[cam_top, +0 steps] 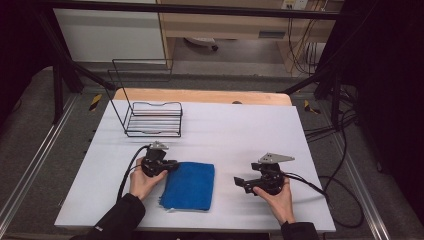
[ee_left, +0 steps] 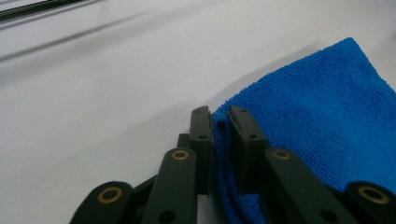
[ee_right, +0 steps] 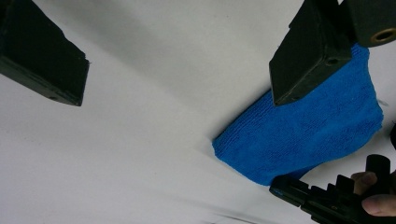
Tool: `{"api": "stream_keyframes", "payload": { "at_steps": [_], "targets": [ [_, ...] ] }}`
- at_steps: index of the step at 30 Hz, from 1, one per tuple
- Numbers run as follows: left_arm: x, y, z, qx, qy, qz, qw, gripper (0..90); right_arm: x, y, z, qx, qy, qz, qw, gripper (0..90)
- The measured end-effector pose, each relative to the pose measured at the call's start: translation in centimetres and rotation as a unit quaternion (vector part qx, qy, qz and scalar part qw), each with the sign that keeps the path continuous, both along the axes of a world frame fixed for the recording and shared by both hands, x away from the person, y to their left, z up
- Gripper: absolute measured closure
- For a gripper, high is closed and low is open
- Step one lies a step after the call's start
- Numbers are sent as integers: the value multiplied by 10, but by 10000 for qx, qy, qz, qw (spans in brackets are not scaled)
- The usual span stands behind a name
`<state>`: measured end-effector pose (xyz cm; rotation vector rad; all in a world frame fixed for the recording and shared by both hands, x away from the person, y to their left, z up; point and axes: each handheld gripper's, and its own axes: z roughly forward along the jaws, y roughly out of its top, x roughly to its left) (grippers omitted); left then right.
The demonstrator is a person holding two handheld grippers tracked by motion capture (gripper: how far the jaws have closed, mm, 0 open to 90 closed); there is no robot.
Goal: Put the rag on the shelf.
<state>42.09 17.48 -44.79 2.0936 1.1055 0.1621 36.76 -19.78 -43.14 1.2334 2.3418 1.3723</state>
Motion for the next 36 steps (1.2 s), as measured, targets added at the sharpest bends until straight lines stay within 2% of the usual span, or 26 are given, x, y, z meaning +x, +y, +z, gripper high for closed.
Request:
{"api": "stream_keyframes", "payload": {
  "at_steps": [9, 13, 14, 17, 22, 24, 25, 27, 28, 30, 33, 35, 36],
  "targets": [
    [-2, -2, 1, 120, -136, -43, 9998, 852, 4, 9, 2, -31, -17, 29, 10000, 64],
    [-3, -3, 0, 169, -223, -59, 9996, 852, 10, 24, 6, -124, -17, -35, 9999, 69],
    [-4, -3, 0, 178, -232, -62, 9996, 852, 14, 34, 8, -180, -40, 4, 9998, 75],
    [-4, -3, 0, 203, -279, -74, 9994, 852, 17, 45, 9, -212, -19, 51, 9998, 86],
    [-5, -3, -1, 233, -333, -100, 9991, 852, 32, 77, 4, -259, 48, 152, 9995, 166],
    [-5, -3, -1, 219, -339, -101, 9991, 851, 33, 79, 3, -271, 57, 163, 9995, 183],
    [-5, -3, -1, 211, -344, -107, 9991, 851, 37, 85, 1, -352, 126, 139, 9992, 193],
    [-5, -2, -2, 199, -351, -122, 9991, 849, 43, 92, -4, -373, 216, 81, 9990, 259],
    [-5, -2, -2, 195, -360, -123, 9991, 849, 43, 92, -4, -373, 216, 81, 9990, 259],
    [-5, -2, -2, 204, -371, -128, 9990, 848, 48, 96, -8, -413, 314, 78, 9986, 328],
    [-5, -2, -2, 168, -352, -115, 9992, 846, 49, 96, -10, -476, 385, 4, 9981, 379],
    [-5, -2, -3, 163, -366, -113, 9991, 844, 50, 97, -13, -534, 432, 6, 9976, 457],
    [-5, -2, -3, 160, -371, -115, 9991, 844, 50, 97, -13, -534, 432, 6, 9976, 457]
  ]
}}
